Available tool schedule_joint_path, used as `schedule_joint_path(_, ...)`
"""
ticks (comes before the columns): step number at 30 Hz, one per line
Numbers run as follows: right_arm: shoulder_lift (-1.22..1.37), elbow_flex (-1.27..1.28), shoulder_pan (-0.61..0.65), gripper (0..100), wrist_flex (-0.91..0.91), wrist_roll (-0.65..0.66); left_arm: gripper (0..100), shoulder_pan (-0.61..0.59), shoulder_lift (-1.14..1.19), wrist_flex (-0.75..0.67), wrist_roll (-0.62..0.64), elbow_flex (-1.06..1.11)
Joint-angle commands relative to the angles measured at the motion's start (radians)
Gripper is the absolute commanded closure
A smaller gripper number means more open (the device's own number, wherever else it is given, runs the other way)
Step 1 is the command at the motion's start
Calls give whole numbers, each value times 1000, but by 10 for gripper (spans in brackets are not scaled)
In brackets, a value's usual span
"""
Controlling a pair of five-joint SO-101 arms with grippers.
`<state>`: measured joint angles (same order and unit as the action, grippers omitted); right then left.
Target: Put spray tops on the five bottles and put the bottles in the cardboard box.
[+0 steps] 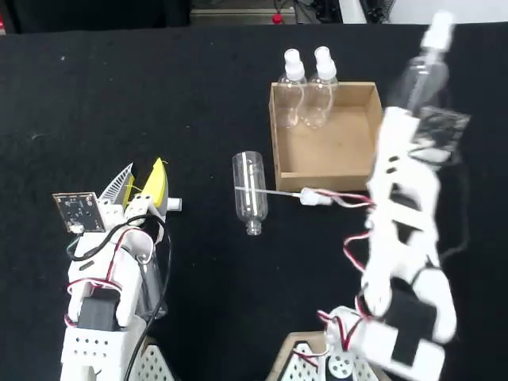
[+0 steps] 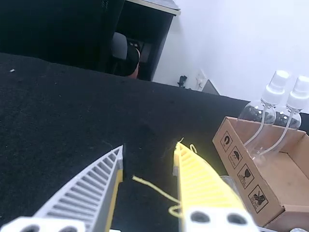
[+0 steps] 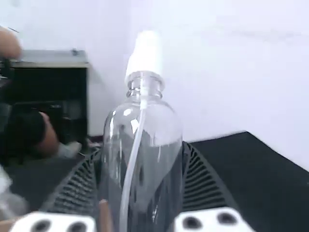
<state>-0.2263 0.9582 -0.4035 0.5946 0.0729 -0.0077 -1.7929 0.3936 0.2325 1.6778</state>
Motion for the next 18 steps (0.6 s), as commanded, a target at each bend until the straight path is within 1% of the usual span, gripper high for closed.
schedule_joint_path(1, -179, -101, -150, 988, -295, 2, 834, -7, -5, -2, -8, 22)
schedule_joint_path(3, -236, -101, -224, 988, -440, 5, 834, -4, -5, -2, -8, 22)
schedule_joint_path(5, -277, -96, -276, 988, -549, 9, 834, -4, -5, -2, -8, 22)
schedule_joint_path(7, -295, -96, -321, 988, -626, 9, 834, -4, -5, -2, -8, 22)
schedule_joint_path(10, -292, -94, -365, 988, -671, 9, 834, -4, -5, -2, -8, 22)
schedule_joint_path(14, -294, -48, -393, 988, -606, 9, 834, -4, -5, -2, -8, 22)
schedule_joint_path(16, -294, -4, -400, 988, -523, 11, 834, -4, -5, -2, -8, 22)
schedule_joint_path(18, -288, 68, -402, 988, -397, 11, 834, -4, -5, -2, -8, 22)
